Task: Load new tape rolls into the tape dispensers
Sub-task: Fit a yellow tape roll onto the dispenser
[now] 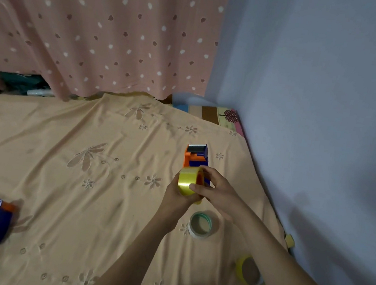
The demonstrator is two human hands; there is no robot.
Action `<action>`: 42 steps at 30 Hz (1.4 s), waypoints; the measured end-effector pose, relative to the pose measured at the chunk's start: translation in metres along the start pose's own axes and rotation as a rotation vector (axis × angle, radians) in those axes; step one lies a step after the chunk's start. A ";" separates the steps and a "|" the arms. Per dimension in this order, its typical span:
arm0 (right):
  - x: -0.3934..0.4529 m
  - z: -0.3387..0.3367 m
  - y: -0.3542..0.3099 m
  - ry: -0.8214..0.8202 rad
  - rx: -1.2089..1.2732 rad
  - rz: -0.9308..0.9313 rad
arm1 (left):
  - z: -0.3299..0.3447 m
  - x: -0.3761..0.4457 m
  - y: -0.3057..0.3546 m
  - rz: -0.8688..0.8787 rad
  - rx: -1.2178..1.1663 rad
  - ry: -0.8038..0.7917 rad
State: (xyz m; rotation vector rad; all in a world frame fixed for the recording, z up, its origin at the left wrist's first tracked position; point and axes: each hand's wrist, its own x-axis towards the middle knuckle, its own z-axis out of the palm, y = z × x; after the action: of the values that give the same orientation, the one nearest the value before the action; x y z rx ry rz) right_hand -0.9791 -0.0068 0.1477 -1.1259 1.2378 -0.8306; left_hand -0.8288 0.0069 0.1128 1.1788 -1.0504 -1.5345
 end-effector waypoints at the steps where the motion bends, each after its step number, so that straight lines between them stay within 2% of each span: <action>1: 0.001 0.000 0.000 -0.018 -0.002 0.008 | -0.001 0.000 -0.001 -0.002 -0.002 0.020; 4: 0.005 0.000 -0.002 -0.029 -0.032 0.004 | -0.006 0.002 -0.001 0.008 -0.006 0.061; 5: 0.007 0.000 -0.003 0.034 -0.059 -0.029 | -0.008 0.001 -0.001 0.014 -0.010 0.065; 8: 0.014 -0.004 -0.001 0.396 -0.147 -0.138 | -0.018 0.002 -0.003 0.005 -0.017 0.081; 10: 0.019 -0.003 0.001 0.476 -0.194 -0.099 | -0.025 0.003 -0.005 -0.008 -0.020 0.076; 13: 0.022 0.010 0.004 0.313 -0.190 0.118 | -0.032 0.001 0.000 -0.003 -0.033 0.078; 16: 0.017 0.031 0.012 0.176 -0.074 0.206 | -0.034 -0.008 0.006 -0.014 -0.120 0.073; 22: 0.007 0.062 0.014 0.177 -0.041 0.151 | -0.041 -0.034 0.009 -0.020 -0.234 0.036; 25: 0.004 0.076 0.018 0.143 -0.088 0.140 | -0.048 -0.051 0.008 -0.080 -0.275 0.120; 30: -0.002 0.107 0.027 0.092 -0.096 0.136 | -0.070 -0.081 0.010 -0.152 -0.164 0.304; 33: -0.006 0.132 0.031 0.072 -0.071 0.143 | -0.086 -0.100 0.007 -0.180 -0.186 0.401; 37: -0.007 0.164 0.030 0.034 -0.031 0.190 | -0.109 -0.120 0.004 -0.189 -0.231 0.481; 42: -0.007 0.208 0.031 -0.023 -0.093 0.214 | -0.148 -0.136 0.010 -0.175 -0.227 0.520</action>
State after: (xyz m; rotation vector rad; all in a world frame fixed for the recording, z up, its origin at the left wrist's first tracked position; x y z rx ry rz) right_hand -0.7794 0.0488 0.1127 -1.0518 1.3627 -0.6030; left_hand -0.6646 0.1221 0.1237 1.4292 -0.4281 -1.3267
